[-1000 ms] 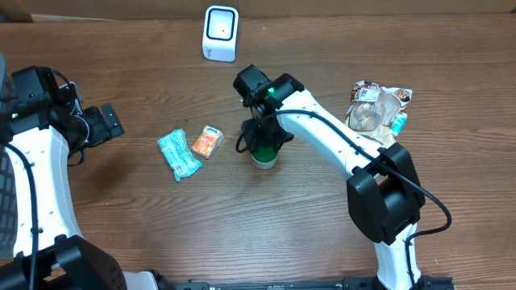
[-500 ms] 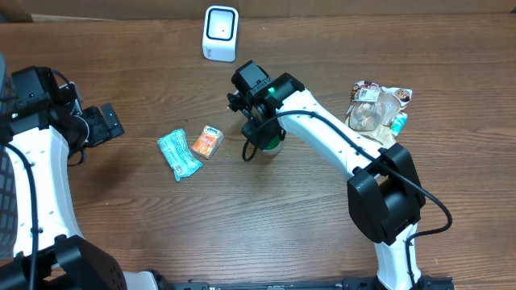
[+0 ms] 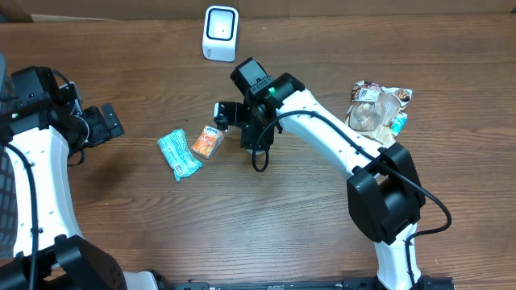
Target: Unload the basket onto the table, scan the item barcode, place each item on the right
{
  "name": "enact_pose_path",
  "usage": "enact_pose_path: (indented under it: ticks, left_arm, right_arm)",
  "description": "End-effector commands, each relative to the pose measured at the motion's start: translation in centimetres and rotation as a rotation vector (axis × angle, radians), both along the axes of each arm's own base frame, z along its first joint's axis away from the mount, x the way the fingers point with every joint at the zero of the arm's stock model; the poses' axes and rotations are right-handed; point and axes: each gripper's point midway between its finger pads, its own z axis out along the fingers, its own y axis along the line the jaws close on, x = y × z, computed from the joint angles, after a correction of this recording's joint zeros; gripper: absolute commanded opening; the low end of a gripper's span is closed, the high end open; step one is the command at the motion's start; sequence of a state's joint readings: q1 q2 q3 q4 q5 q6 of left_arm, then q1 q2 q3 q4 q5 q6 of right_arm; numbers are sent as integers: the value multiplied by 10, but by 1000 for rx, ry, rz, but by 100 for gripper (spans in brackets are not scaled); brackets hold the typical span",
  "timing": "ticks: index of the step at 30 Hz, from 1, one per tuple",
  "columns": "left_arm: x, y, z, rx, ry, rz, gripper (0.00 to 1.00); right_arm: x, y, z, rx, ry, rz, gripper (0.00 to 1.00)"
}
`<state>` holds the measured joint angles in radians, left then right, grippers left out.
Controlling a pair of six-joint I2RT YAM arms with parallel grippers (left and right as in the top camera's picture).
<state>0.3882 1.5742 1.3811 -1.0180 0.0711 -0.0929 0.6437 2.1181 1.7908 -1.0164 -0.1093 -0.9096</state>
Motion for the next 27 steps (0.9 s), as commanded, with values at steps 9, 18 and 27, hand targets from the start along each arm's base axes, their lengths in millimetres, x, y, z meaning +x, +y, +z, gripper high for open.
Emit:
enact_pose_path:
  ticks: [9, 18, 27]
  left_arm:
    - [2, 3, 4, 17, -8, -20, 99]
    - [2, 3, 4, 17, -8, -19, 100]
    - [2, 3, 4, 17, -8, -19, 99]
  right_arm:
    - [34, -5, 74, 205, 16, -451, 100]
    - [26, -25, 73, 217, 165, -787, 100]
    - [29, -21, 55, 299, 282, -1149, 89]
